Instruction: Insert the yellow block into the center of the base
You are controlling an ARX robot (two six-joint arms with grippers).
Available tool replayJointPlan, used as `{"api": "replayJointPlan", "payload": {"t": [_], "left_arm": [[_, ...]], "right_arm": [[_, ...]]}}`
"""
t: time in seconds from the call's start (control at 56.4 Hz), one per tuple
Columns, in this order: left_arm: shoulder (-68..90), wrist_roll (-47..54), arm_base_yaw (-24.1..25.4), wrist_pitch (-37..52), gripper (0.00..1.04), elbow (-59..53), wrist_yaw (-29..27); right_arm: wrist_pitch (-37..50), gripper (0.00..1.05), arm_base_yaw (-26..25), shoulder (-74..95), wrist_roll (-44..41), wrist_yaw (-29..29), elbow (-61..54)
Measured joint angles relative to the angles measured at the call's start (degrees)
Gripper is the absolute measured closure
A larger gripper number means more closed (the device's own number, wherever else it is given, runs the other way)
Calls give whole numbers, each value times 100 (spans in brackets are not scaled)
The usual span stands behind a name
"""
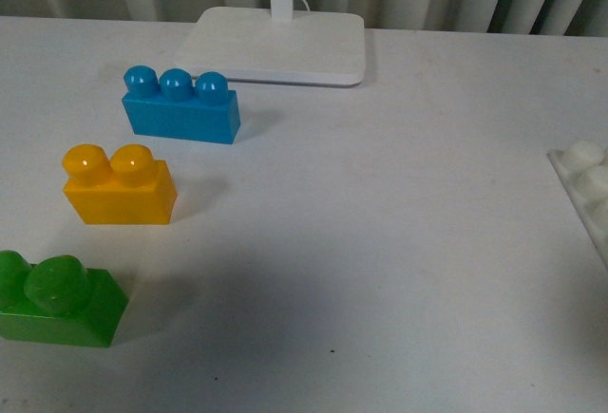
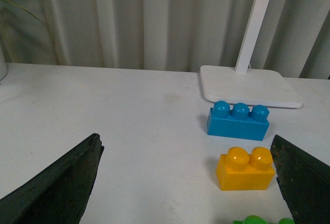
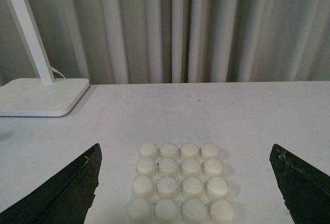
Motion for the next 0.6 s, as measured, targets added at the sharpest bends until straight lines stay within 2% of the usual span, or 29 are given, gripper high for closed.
{"api": "replayJointPlan", "payload": {"t": [0.603], "left_arm": [[0,0,0,2,6,0,0]], "right_arm": [[0,9,0,0,0,0,0]]}}
